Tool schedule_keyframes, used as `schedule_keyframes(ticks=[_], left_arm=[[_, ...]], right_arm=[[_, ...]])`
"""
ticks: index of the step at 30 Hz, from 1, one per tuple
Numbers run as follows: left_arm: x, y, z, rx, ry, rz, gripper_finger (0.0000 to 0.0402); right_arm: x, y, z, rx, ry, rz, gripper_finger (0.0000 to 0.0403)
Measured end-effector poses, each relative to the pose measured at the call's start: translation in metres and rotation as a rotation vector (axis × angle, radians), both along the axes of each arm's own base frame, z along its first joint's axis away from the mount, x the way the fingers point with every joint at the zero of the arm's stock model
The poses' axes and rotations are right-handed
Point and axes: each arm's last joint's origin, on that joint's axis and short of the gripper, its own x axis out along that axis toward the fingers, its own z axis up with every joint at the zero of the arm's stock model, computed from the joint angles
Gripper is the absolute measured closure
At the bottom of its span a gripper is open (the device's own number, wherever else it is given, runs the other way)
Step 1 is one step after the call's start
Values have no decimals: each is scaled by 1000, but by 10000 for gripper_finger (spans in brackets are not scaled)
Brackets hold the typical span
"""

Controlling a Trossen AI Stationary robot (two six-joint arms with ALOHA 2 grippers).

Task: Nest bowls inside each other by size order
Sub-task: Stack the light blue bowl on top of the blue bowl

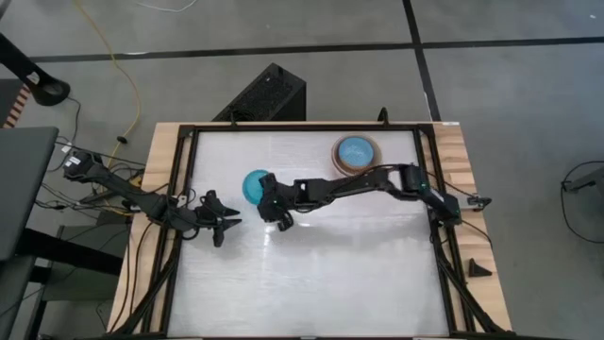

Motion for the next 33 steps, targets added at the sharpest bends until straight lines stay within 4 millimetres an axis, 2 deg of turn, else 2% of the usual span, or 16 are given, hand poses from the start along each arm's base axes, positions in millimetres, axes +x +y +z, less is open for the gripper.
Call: schedule_keyframes(ticks=[2, 4, 7, 10, 13, 15, 18, 21, 24, 33], left_arm=[[0, 0, 0, 0, -1, 0, 276], [0, 0, 0, 0, -1, 0, 276], [0, 0, 0, 0, -1, 0, 276], [0, 0, 0, -1, -1, 0, 276], [0, 0, 0, 0, -1, 0, 276], [0, 0, 0, -1, -1, 0, 276], [0, 0, 0, 0, -1, 0, 276], [0, 0, 0, 0, -1, 0, 276], [0, 0, 0, -1, -1, 0, 276], [0, 0, 0, -1, -2, 0, 276]], right_arm=[[-18, 2, 21, 21, 88, -17, 378], [-38, -5, 45, 42, 135, -53, 378], [-76, -27, 79, 70, 155, -162, 378], [-124, -54, 101, 81, 137, -333, 378], [-175, -79, 109, 168, 67, -510, 378], [-204, -90, 104, 217, 26, -612, 378], [-232, -96, 91, 251, -18, -684, 378], [-246, -95, 82, 309, -50, -692, 378], [-249, -95, 70, 328, -31, -697, 378], [-241, -108, 58, 336, -45, -717, 378]])
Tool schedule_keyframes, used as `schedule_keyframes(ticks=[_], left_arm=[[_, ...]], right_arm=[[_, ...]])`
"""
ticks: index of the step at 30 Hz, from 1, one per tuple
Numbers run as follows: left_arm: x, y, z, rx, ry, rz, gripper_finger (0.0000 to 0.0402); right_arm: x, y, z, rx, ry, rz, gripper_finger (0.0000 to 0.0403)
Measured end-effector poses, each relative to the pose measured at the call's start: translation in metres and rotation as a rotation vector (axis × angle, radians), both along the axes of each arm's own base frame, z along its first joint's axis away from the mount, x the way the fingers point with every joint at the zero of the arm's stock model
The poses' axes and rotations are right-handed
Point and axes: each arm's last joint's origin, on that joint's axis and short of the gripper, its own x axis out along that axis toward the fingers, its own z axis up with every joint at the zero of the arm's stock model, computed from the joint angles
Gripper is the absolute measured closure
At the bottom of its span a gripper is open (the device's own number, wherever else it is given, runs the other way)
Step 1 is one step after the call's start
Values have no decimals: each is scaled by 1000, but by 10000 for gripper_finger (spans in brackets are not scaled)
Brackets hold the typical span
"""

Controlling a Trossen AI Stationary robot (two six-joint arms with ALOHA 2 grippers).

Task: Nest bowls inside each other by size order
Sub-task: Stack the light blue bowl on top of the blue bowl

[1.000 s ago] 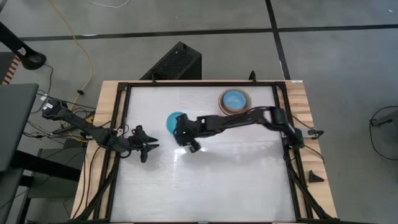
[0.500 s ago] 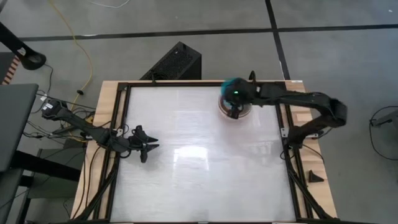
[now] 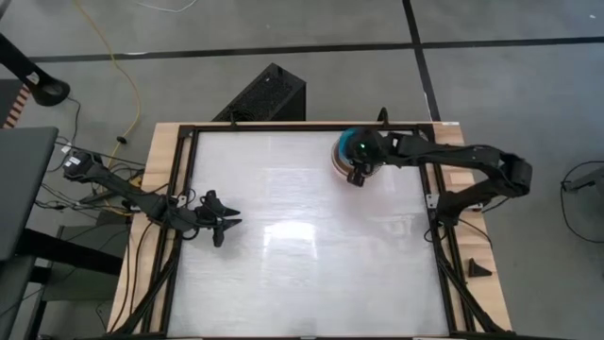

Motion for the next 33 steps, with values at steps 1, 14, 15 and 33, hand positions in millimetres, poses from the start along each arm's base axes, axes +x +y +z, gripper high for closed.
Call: schedule_keyframes(ticks=[1, 14, 15, 33], left_arm=[[0, 0, 0, 0, 0, 0, 276], [0, 0, 0, 0, 0, 0, 276], [0, 0, 0, 0, 0, 0, 276], [0, 0, 0, 0, 0, 1, 276]], right_arm=[[1, -2, -2, 2, 6, -5, 378], [9, -14, -22, 49, 52, -60, 367], [9, -14, -22, 53, 49, -66, 359], [3, -11, -21, 153, 75, -175, 316]])
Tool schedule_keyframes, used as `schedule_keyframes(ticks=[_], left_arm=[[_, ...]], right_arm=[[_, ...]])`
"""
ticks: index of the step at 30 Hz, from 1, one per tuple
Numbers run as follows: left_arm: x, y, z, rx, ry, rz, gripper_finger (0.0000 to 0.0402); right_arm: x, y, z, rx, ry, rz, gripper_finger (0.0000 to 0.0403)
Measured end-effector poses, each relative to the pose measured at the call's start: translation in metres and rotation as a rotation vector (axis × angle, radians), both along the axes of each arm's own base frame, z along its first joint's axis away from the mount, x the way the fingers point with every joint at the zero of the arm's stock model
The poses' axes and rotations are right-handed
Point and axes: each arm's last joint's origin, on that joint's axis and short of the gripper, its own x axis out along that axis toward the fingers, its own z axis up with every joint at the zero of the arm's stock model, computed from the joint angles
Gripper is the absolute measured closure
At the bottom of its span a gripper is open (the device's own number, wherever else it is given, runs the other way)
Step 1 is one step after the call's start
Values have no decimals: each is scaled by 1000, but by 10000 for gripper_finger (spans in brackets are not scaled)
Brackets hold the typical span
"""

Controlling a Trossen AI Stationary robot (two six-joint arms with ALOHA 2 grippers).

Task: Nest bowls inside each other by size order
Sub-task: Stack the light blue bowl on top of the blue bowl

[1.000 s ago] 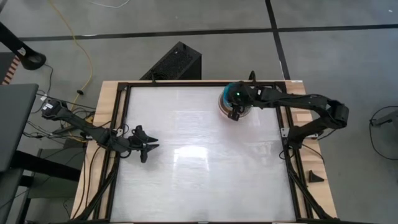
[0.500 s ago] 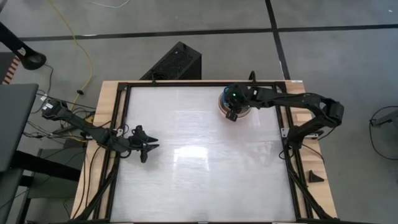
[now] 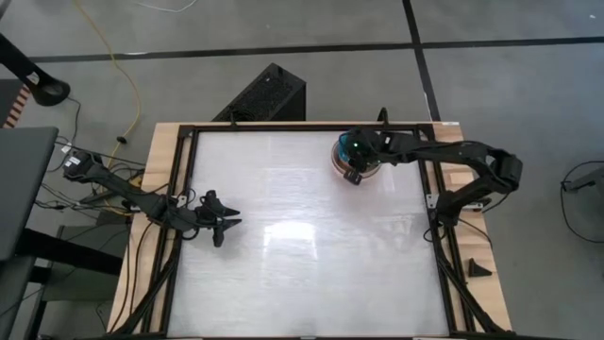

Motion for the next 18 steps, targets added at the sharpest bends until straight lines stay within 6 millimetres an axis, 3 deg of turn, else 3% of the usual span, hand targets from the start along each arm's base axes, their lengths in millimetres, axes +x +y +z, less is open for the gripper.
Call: schedule_keyframes(ticks=[10, 18], left_arm=[[0, 0, 0, 0, 0, 0, 276], [0, 0, 0, 0, 0, 0, 276]], right_arm=[[-3, 2, 25, 43, 27, -44, 315], [-7, 3, 26, 60, 81, -38, 315]])
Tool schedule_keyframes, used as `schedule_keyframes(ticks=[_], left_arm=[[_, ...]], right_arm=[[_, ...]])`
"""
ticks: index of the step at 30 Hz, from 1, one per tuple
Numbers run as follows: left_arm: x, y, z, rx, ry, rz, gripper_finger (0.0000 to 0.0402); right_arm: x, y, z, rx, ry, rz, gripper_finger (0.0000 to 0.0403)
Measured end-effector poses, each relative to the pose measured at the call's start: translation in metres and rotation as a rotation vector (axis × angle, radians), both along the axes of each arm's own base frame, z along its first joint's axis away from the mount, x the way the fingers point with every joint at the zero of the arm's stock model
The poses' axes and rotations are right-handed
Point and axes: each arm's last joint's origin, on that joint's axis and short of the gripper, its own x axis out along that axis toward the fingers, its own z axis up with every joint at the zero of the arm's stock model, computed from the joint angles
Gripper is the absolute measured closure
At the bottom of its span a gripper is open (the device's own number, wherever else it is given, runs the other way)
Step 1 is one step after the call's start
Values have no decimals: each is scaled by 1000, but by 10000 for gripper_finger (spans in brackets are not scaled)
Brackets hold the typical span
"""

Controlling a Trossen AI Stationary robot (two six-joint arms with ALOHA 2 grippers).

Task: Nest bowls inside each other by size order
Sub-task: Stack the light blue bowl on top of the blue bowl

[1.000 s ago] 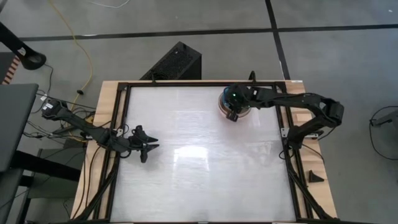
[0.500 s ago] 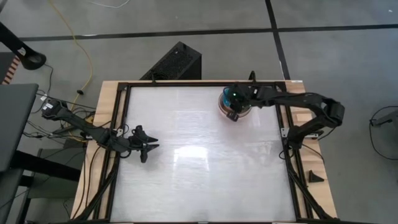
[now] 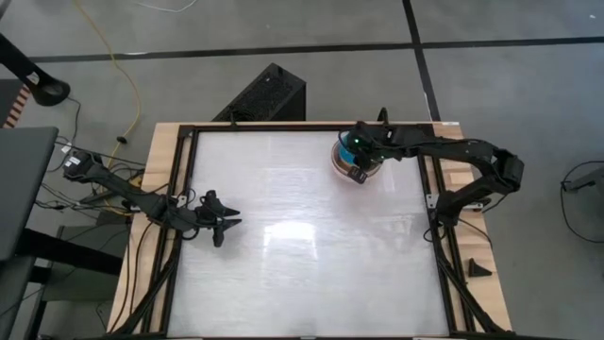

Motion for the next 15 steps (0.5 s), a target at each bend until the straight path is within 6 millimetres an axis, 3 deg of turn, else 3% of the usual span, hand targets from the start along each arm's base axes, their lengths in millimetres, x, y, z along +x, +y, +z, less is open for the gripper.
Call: schedule_keyframes(ticks=[15], left_arm=[[0, 0, 0, 0, 0, 0, 276]], right_arm=[[-1, -2, 0, -75, 47, 0, 315]])
